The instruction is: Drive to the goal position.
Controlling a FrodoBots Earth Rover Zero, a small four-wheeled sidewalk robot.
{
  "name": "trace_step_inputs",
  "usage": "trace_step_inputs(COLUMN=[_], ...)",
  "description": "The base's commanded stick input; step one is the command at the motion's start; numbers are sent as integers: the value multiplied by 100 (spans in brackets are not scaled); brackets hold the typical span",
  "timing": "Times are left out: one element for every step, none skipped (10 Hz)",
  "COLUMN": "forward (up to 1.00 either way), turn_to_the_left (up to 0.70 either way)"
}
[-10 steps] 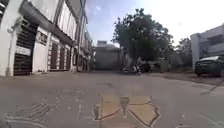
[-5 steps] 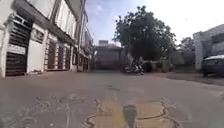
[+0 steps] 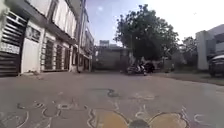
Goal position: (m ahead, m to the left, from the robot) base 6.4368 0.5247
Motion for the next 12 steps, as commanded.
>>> trace_step_inputs(forward=[100, 100, 100, 100, 100, 100, 100, 100, 100, 100, 100, 100], turn_to_the_left=[6, 6, 6, 6, 6, 6, 6, 6, 32, 42, 46, 46])
